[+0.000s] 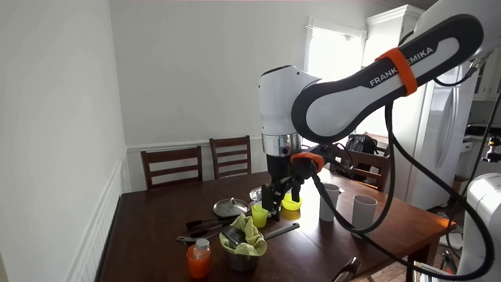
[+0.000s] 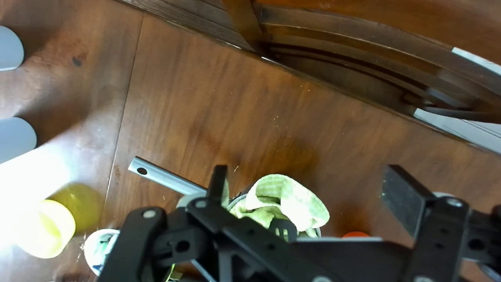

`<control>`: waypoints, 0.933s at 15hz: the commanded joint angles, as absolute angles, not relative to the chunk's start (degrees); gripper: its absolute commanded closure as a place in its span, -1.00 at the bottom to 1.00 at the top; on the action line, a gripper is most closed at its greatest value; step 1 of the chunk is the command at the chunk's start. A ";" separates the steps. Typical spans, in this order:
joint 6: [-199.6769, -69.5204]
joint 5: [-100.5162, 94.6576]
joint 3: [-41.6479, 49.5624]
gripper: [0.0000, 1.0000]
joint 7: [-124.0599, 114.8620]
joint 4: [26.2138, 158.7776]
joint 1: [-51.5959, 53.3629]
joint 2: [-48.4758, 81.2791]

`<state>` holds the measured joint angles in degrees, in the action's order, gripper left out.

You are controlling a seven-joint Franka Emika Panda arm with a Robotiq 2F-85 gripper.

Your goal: Slide the yellow bowl backwards and put the yellow cup inside the yellow bowl, remove the spoon from the orange cup and move it into the yellow cup

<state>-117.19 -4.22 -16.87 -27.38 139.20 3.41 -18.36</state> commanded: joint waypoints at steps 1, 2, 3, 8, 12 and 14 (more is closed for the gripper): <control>-123.38 -3.91 -11.06 -1.00 -21.02 145.77 2.73 -21.34; -125.68 -3.84 -9.53 -1.00 -20.35 148.10 2.08 -22.66; -126.91 -4.24 -8.09 -1.00 -19.35 149.85 1.43 -23.76; -131.01 -9.95 -4.00 -1.00 -22.07 158.06 -6.36 -30.83; -132.07 -10.18 -3.26 -1.00 -21.12 157.03 -9.59 -29.57; -132.50 -10.44 -2.88 -1.00 -21.15 157.79 -10.74 -30.73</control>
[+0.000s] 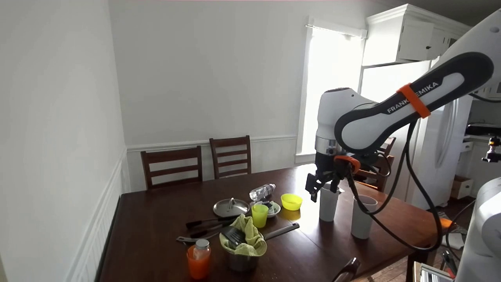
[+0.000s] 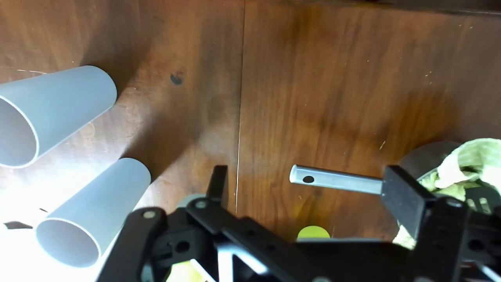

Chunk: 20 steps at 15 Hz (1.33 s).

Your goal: Slide the yellow bowl backwards and put the yellow cup inside the yellow bowl, remove the spoon from the orange cup and move it into the yellow cup

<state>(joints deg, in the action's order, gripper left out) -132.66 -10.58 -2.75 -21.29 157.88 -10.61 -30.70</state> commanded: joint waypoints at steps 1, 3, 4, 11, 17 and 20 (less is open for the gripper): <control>-132.51 -10.43 -2.96 -1.00 -21.31 157.85 -10.73 -30.91; -132.53 -10.41 -3.05 -1.00 -21.63 157.86 -10.67 -30.96; -132.54 -10.41 -3.05 -1.00 -21.67 157.87 -10.67 -30.96; -135.03 -11.95 2.24 -1.00 -18.06 154.13 -15.90 -27.13; -142.95 -8.25 9.82 -1.00 -16.24 142.67 -20.26 -13.75; -145.67 -3.74 10.90 -1.00 -20.81 136.70 -19.10 -6.04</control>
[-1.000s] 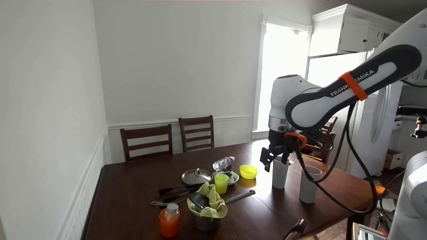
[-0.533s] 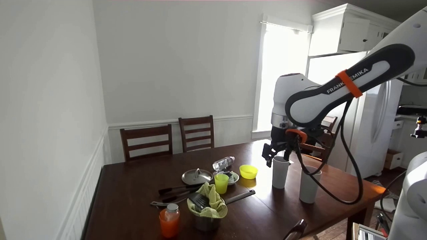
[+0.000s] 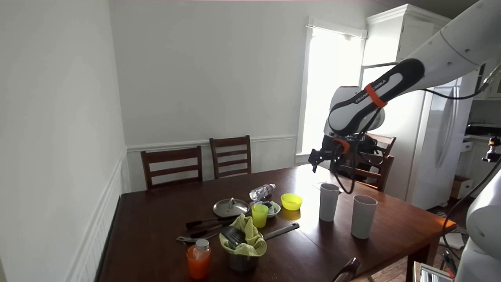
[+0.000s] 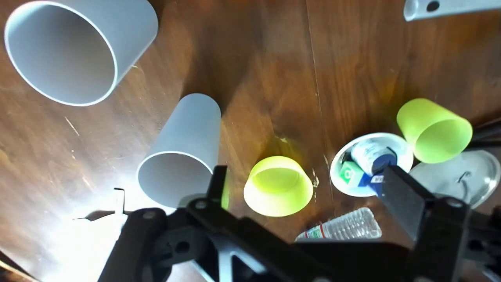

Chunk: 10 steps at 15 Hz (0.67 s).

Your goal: Slide the yellow bowl backwards and put the yellow cup inside the yellow bowl, remove the spoon from the orange cup and move it into the yellow cup

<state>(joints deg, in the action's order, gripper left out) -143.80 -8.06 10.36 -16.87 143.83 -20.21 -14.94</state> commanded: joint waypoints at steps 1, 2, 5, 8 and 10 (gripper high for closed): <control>-146.83 -2.16 11.03 -1.00 -22.18 135.10 -18.66 -3.50; -146.47 -0.99 10.89 -1.00 -23.94 132.92 -18.25 -1.15; -144.84 2.16 11.55 -1.00 -30.64 127.67 -16.94 5.22; -145.08 3.99 12.80 -1.00 -36.24 124.28 -15.83 10.20; -145.33 5.82 13.53 -1.00 -37.48 122.25 -15.45 13.08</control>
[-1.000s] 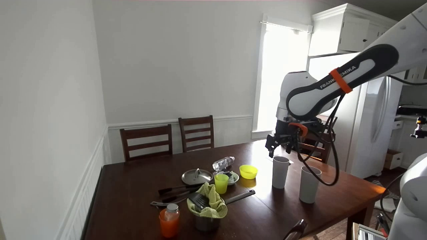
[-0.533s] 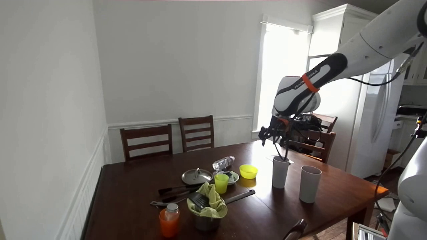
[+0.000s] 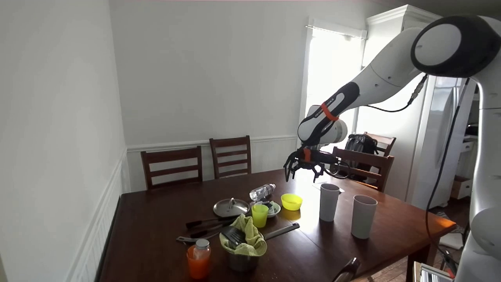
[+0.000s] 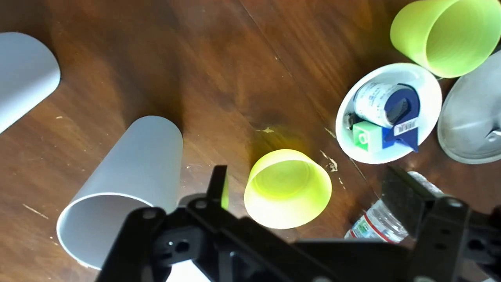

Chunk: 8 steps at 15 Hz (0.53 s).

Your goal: Slide the yellow bowl backwards and put the yellow cup inside the yellow bowl, remove the spoon from the orange cup and move it into the yellow cup

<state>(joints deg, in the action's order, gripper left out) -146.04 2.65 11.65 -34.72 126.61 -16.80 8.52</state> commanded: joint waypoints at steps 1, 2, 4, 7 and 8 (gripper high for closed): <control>-145.62 6.77 13.90 -1.00 -37.95 121.26 -15.43 14.44; -145.96 8.03 14.12 -1.00 -38.32 120.95 -15.43 15.33; -146.23 10.65 14.48 -1.00 -38.39 120.18 -15.77 17.15; -145.91 10.36 15.21 -1.00 -37.06 121.20 -15.00 16.67; -145.92 10.69 15.28 -1.00 -37.06 120.95 -15.03 17.15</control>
